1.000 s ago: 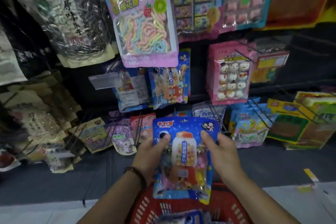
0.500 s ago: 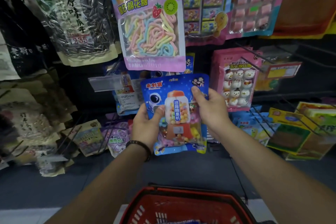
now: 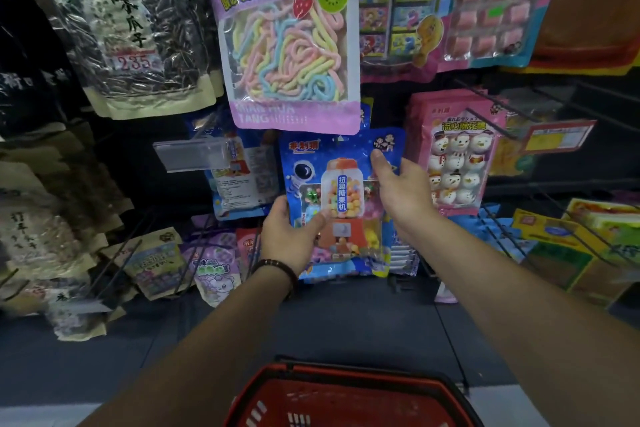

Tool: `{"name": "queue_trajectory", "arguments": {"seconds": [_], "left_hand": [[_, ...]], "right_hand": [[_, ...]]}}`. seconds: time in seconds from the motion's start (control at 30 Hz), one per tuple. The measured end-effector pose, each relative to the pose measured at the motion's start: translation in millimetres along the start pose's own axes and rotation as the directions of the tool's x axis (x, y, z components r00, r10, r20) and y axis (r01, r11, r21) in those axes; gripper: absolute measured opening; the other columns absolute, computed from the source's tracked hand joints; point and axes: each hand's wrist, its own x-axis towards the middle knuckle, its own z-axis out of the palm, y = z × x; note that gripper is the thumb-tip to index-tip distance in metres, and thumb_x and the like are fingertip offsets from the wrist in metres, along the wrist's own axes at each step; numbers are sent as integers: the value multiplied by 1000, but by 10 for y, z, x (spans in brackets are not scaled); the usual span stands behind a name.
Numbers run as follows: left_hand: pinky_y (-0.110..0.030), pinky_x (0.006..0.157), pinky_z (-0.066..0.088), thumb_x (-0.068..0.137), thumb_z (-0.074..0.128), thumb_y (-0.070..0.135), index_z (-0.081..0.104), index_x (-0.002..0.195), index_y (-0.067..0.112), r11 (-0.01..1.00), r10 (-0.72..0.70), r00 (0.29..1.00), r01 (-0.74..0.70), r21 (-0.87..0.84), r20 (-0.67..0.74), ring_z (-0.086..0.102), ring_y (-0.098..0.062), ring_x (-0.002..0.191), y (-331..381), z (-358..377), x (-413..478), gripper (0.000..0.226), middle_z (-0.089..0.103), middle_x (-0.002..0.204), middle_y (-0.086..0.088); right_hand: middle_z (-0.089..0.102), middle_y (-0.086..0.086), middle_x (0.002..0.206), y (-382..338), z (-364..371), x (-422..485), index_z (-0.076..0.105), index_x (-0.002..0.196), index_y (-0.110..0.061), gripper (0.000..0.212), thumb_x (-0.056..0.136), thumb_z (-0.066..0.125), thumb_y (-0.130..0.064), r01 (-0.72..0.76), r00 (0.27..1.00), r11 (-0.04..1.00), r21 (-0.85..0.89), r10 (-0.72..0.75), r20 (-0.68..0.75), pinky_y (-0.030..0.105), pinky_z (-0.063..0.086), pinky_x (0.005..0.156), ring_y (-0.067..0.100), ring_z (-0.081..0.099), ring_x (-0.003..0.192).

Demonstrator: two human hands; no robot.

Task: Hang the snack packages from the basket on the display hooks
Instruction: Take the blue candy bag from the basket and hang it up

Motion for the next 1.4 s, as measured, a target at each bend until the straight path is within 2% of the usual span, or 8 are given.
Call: {"name": "queue_trajectory", "arguments": {"seconds": [0.23, 0.43, 0.67, 0.83, 0.97, 1.13, 1.27, 1.4], "left_hand": [[-52, 117, 44, 71, 77, 67, 42, 153, 20, 998, -6, 995, 12, 55, -98, 51, -24, 143, -192, 148, 319, 101, 54, 155, -1], [-54, 111, 49, 88, 81, 40, 44, 152, 12, 984, -78, 988, 97, 151, -131, 57, -33, 136, -149, 162, 518, 79, 59, 149, -11], [-32, 93, 49, 89, 81, 38, 48, 144, 12, 966, -180, 973, 202, 163, -144, 59, -16, 108, -2, 52, 251, 70, 62, 131, -2], [-36, 99, 51, 94, 77, 25, 45, 142, 18, 948, -195, 978, 207, 242, -72, 58, -23, 119, -79, -142, -427, 58, 56, 135, 3], [-21, 78, 53, 97, 71, 12, 55, 121, 15, 911, -172, 970, 91, 403, 170, 64, -21, 100, -451, -355, -1190, 29, 62, 119, -2], [-27, 80, 54, 95, 72, 19, 66, 96, 30, 766, -344, 827, -28, 643, 445, 66, -7, 82, -1055, -574, -1791, 12, 69, 91, 13], [-34, 92, 56, 95, 70, 24, 66, 108, 31, 636, -551, 676, -38, 770, 489, 68, -14, 95, -1550, -712, -2069, 16, 70, 106, 10], [-35, 93, 55, 96, 65, 42, 64, 116, 37, 519, -714, 492, -106, 848, 499, 65, -18, 103, -1668, -682, -2023, 21, 69, 122, 1]], "right_hand": [[55, 4, 69, 156, 112, 212, 61, 85, -7, 46, 101, 63, -50, 5, 1000, 993, -114, -7, -16, 41, 46, 62, 23, 54, 64], [65, 1, 79, 262, 139, 293, 69, 92, -16, 31, 101, 66, -45, -21, 1000, 968, -252, 25, 14, 33, 42, 65, 27, 62, 76], [64, 2, 111, 332, -14, -92, 51, 145, -10, 53, 104, 65, -40, -28, 994, 917, -398, 68, 88, 28, 47, 71, 11, 62, 82], [69, -1, 118, 668, -260, -878, 61, 126, -18, 30, 101, 69, -32, -27, 989, 905, -424, 86, 121, 30, 50, 88, 19, 66, 107], [68, -6, 87, 1209, -460, -1665, 61, 99, -25, 11, 99, 72, -22, -64, 977, 895, -442, 146, 153, 14, 48, 72, 10, 64, 80], [73, -8, 90, 2024, -586, -2361, 68, 85, -28, 14, 96, 75, -23, -346, 844, 758, -553, 509, 169, 20, 45, 77, 11, 69, 89], [72, -1, 74, 2542, -557, -2756, 67, 74, -20, 26, 94, 74, -35, -531, 634, 535, -657, 766, 112, 30, 47, 65, 21, 70, 74], [71, 1, 88, 2808, -446, -2956, 69, 93, -17, 21, 91, 76, -37, -410, 494, 402, -819, 853, 172, 31, 56, 70, 15, 66, 77]]}}
